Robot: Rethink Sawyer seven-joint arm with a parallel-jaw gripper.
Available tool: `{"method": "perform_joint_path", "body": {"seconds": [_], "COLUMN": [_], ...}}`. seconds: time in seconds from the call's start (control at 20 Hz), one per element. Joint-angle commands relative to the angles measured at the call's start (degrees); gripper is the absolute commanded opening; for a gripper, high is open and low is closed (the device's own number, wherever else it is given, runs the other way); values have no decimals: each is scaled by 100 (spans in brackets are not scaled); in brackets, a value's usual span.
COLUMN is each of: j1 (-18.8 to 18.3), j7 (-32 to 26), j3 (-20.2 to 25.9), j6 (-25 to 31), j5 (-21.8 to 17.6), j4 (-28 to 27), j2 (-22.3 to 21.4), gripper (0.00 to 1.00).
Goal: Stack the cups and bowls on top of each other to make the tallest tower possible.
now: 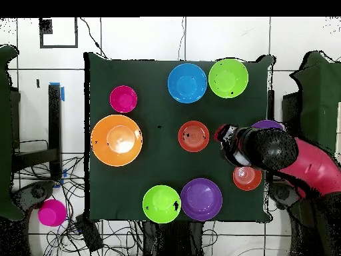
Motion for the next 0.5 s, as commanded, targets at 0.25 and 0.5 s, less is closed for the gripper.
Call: {"method": "perform_joint_path", "body": {"seconds": [0.25,0.5], "j1": [-79,-9], "j7": [-987,-782], "j3": [405,312], "j6": [-88,-463], "j5": [-623,-886], "j4": [25,46], "j2": [185,409], "gripper": [100,100]}}
